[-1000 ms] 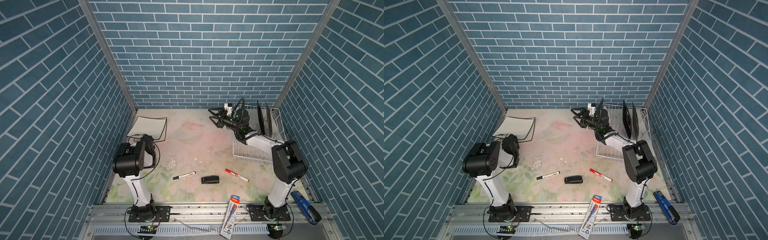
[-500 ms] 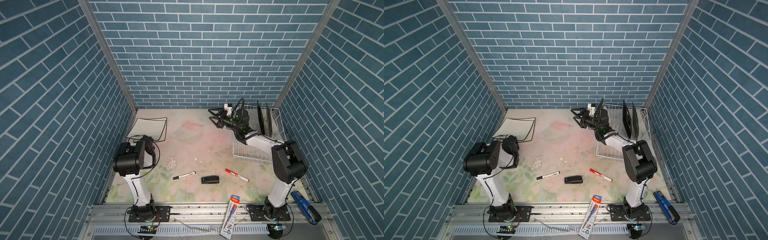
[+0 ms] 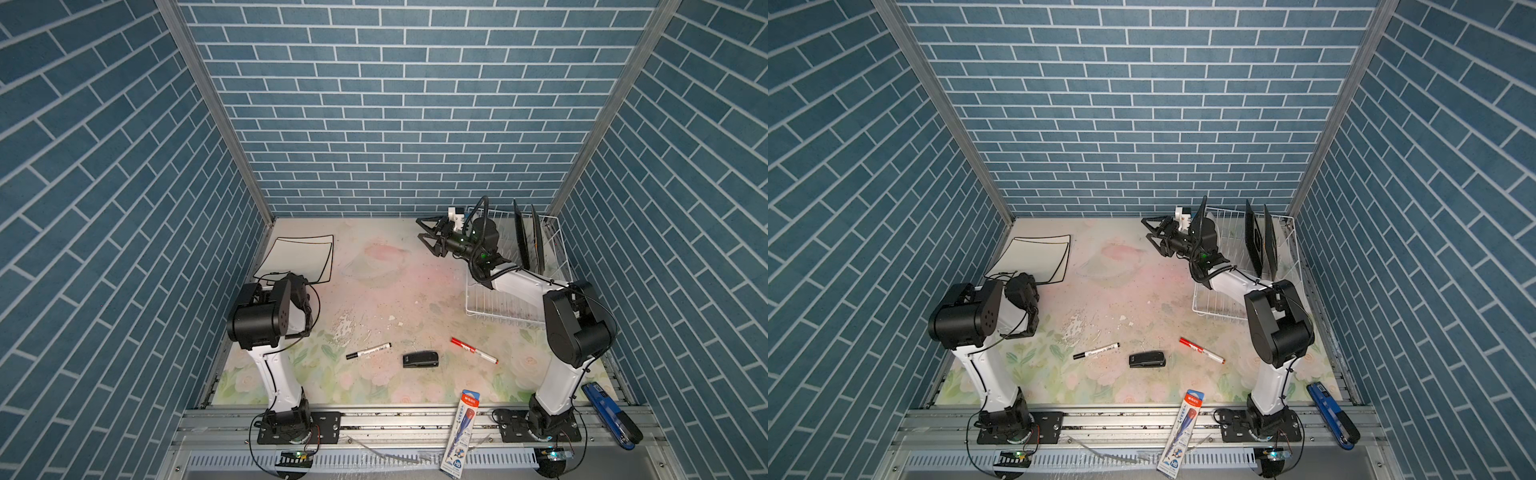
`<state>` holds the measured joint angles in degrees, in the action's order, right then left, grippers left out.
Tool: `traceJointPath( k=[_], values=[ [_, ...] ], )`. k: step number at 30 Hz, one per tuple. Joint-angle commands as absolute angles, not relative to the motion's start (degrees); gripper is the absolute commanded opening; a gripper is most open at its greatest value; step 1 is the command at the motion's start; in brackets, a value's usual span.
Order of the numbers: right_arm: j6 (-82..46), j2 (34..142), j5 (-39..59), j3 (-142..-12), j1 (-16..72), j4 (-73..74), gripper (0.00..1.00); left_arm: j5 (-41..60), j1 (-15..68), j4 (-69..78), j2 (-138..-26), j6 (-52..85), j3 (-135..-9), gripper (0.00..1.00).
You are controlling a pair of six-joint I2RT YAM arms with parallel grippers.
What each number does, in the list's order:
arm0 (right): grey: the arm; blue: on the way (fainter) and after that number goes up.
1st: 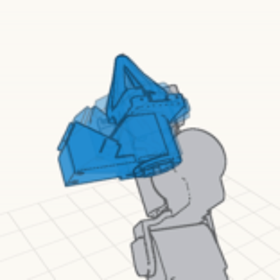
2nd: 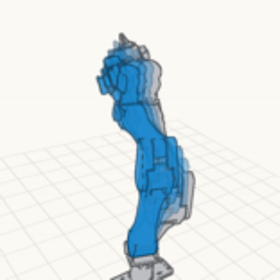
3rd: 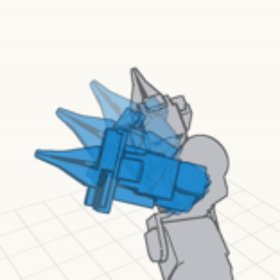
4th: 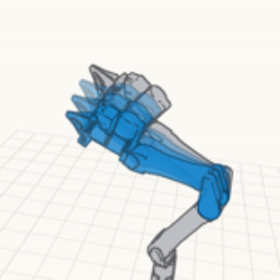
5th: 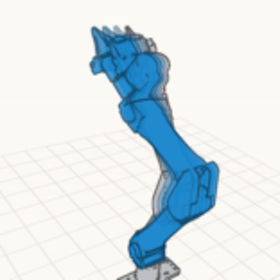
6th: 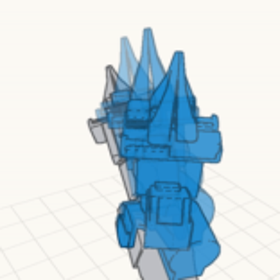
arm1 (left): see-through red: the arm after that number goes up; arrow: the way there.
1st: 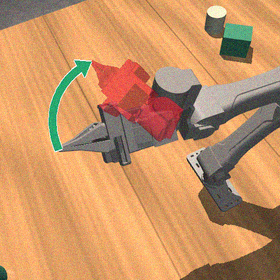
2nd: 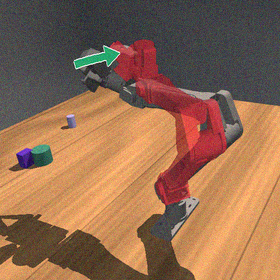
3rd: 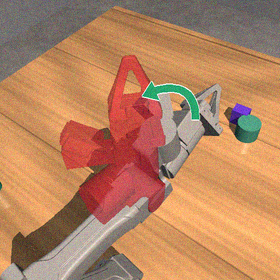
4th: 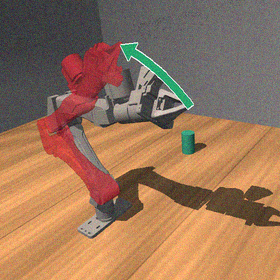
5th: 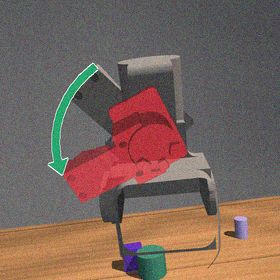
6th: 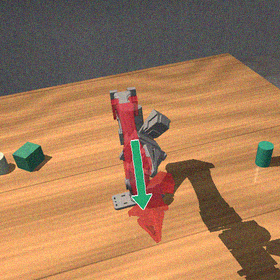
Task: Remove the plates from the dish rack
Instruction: 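Lower the plate with the left gripper onto the first white plate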
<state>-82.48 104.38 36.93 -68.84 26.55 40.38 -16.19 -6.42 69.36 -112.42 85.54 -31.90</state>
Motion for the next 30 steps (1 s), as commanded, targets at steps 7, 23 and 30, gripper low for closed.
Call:
traceJointPath(
  k=[7, 23, 30],
  values=[
    [-81.74, 105.11, 37.96, -71.72, 26.26, 40.81, 0.77, -15.92, -6.77, 79.83, -112.5, 87.72, -34.19, 0.0],
    [-81.74, 104.2, 37.7, -71.02, 26.3, 40.78, 0.77, -16.74, -6.72, 79.72, -114.15, 90.39, -32.48, 0.23],
    [-81.65, 103.63, 37.79, -70.53, 26.22, 40.65, 0.77, -16.35, -6.73, 79.51, -114.34, 91.13, -32.26, 0.39]
  ],
)
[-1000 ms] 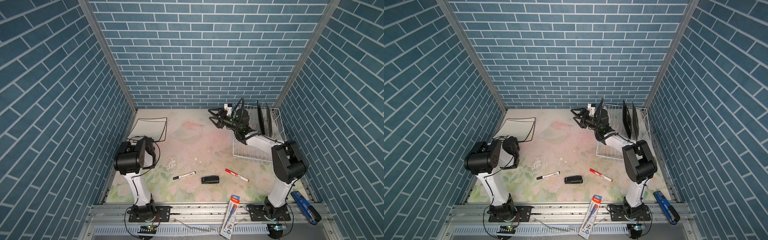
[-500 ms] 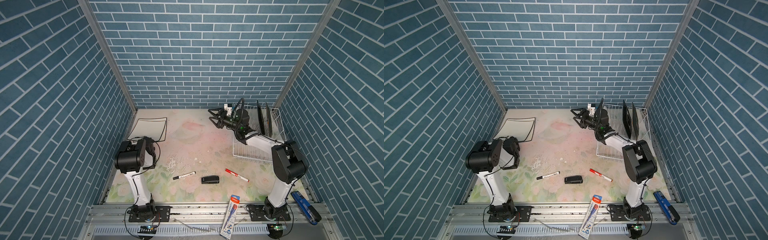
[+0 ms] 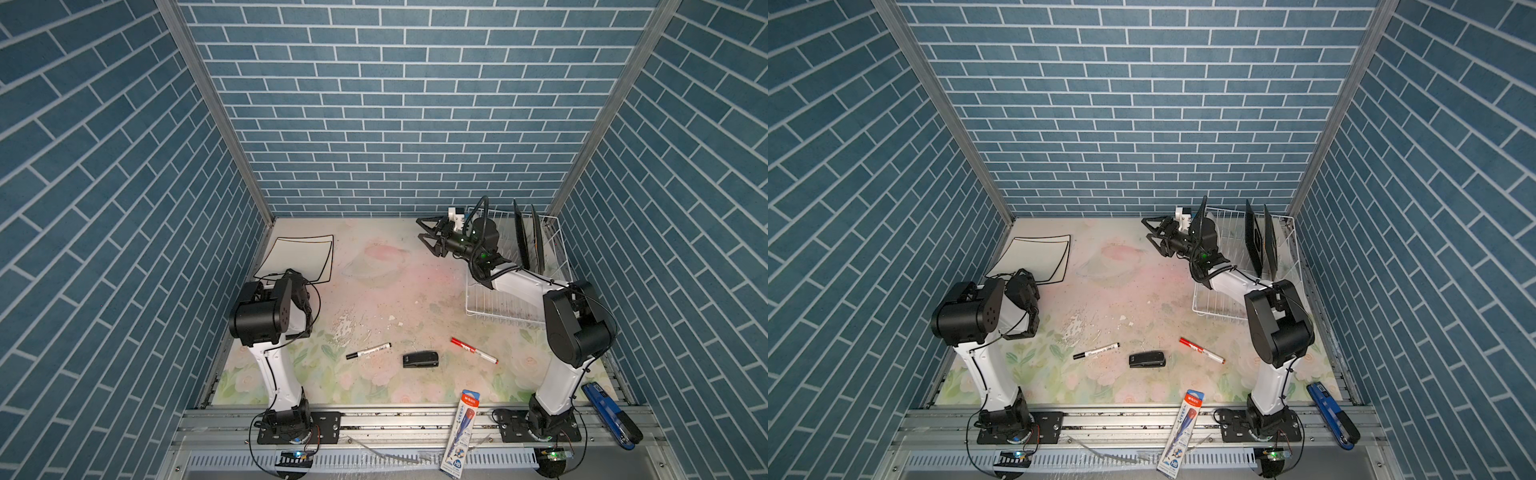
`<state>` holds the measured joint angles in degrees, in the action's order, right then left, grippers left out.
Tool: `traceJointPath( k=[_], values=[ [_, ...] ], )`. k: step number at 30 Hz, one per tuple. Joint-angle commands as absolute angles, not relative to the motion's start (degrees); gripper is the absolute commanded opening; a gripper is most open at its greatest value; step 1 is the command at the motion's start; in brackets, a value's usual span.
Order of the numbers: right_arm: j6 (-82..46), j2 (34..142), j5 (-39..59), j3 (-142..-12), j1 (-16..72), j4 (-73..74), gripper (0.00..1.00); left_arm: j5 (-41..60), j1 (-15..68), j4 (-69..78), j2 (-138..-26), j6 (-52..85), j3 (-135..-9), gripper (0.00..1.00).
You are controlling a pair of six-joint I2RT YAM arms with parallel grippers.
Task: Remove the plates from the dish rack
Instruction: 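Lower the plate with the left gripper onto the first white plate, then press the plate flat onto the first plate with the left gripper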
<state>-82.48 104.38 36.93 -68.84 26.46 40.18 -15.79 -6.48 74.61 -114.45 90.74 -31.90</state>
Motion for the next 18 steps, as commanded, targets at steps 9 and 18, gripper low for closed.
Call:
traceJointPath(
  k=[9, 18],
  values=[
    [-81.65, 103.14, 37.6, -69.75, 26.24, 40.95, 0.77, -15.67, -6.77, 77.34, -114.52, 93.21, -32.17, 0.6],
    [-81.63, 102.66, 37.53, -69.04, 26.25, 41.14, 0.77, -14.97, -6.77, 65.93, -109.56, 93.1, -32.77, 0.71]
  ],
)
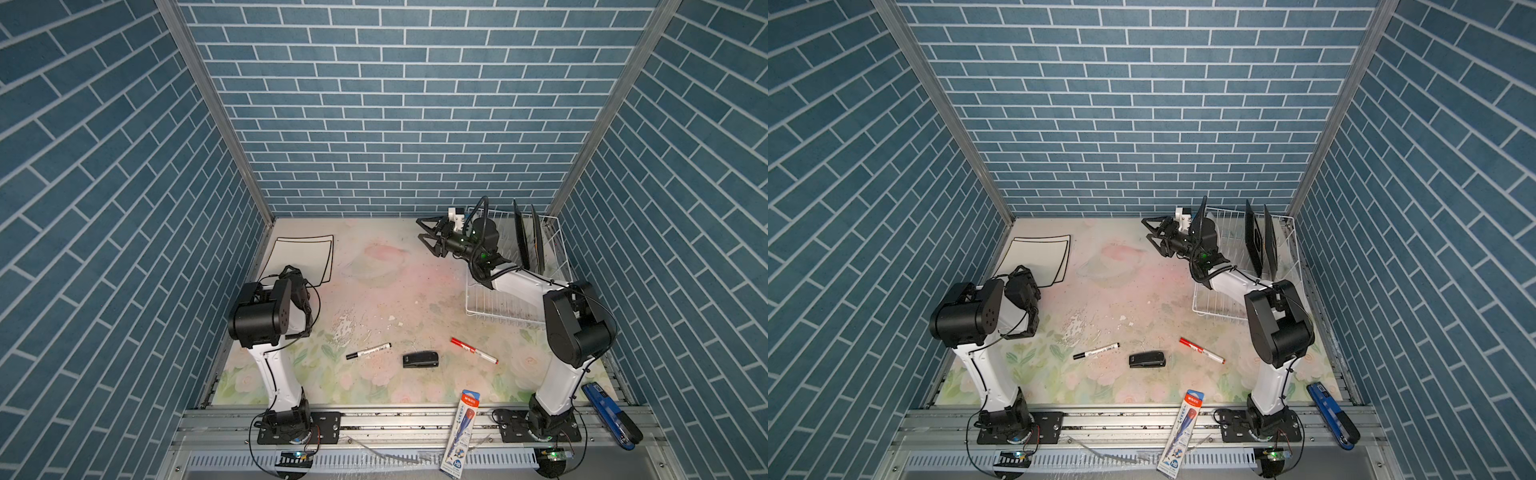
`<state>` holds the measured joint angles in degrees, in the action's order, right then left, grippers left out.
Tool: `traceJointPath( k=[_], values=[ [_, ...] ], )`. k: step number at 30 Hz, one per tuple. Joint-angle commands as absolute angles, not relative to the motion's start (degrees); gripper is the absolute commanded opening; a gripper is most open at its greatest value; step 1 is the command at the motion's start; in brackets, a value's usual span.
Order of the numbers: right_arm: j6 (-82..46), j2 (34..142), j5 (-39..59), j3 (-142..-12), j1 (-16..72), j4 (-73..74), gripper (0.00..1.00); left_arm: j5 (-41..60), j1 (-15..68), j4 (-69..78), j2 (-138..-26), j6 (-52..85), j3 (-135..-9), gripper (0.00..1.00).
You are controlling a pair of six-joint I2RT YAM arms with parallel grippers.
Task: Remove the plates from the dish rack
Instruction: 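Press the plate flat onto the first plate with the left gripper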
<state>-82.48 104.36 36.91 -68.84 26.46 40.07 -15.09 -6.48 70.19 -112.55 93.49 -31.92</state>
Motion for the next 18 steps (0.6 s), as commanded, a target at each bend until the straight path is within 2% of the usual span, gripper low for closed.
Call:
traceJointPath(
  k=[1, 7, 18],
  values=[
    [-81.62, 102.66, 37.49, -69.07, 26.27, 41.22, 0.77, -14.94, -6.72, 64.03, -108.72, 92.95, -33.02, 0.73],
    [-81.61, 102.49, 37.44, -68.74, 26.28, 41.34, 0.77, -12.76, -6.86, 52.29, -106.6, 94.51, -35.54, 0.8],
    [-81.65, 102.48, 37.46, -68.6, 26.28, 41.49, 0.77, -11.63, -6.99, 40.54, -102.19, 92.69, -38.07, 0.89]
  ],
)
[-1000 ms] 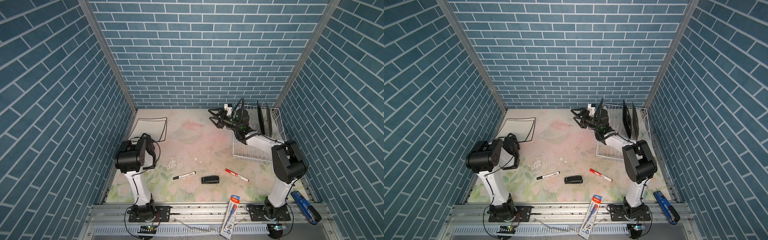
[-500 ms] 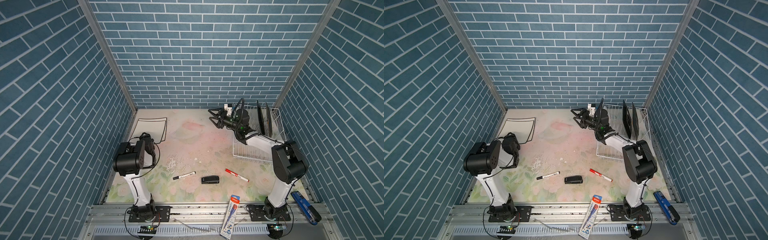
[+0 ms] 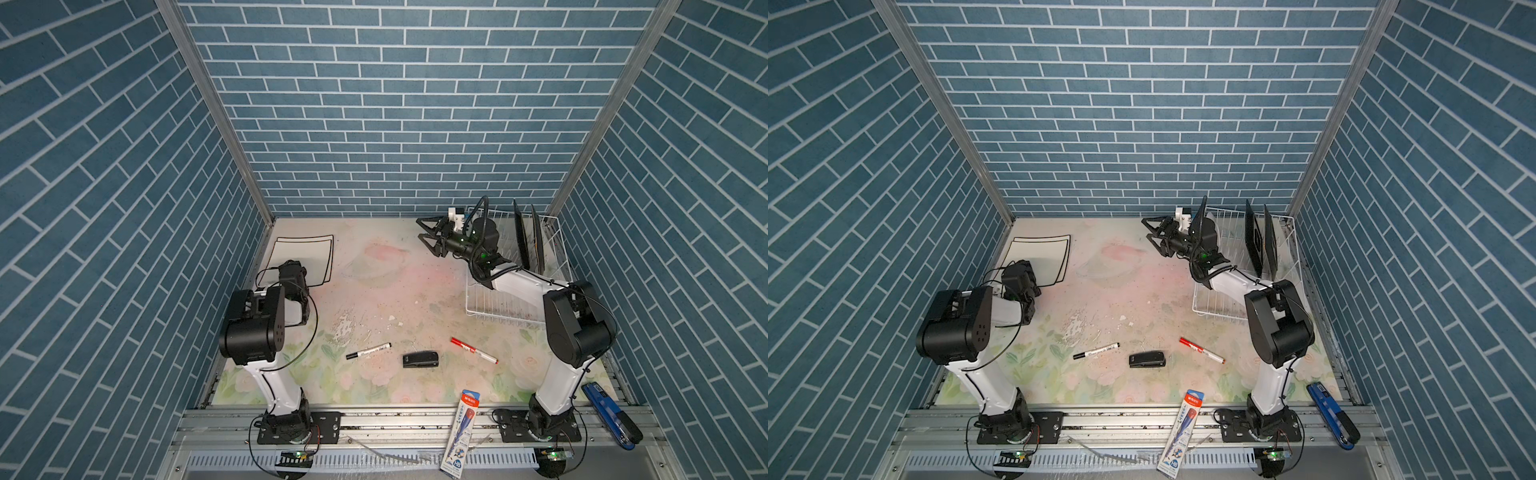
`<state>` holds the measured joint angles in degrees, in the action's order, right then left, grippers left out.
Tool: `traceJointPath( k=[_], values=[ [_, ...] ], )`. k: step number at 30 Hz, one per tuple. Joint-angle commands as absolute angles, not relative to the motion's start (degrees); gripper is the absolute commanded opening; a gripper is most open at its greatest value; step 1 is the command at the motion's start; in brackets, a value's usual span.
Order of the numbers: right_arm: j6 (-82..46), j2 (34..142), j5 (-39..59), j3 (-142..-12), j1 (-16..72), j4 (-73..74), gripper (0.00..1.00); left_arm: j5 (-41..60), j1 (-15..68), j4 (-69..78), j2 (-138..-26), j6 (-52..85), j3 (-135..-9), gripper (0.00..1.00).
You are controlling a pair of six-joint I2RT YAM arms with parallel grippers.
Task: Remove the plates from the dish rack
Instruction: 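Press the plate flat onto the first plate with the left gripper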
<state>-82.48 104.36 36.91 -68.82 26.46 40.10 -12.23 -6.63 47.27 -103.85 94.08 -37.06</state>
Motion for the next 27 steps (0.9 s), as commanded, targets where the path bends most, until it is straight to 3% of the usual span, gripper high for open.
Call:
traceJointPath(
  k=[1, 27],
  values=[
    [-81.65, 102.48, 37.47, -68.56, 26.23, 41.57, 0.77, -11.54, -7.1, 39.49, -101.91, 92.58, -38.44, 0.9],
    [-81.65, 102.69, 37.79, -70.14, 26.27, 41.12, 0.77, -6.54, -7.74, 24.85, -102.46, 89.43, -45.85, 1.0]
  ],
)
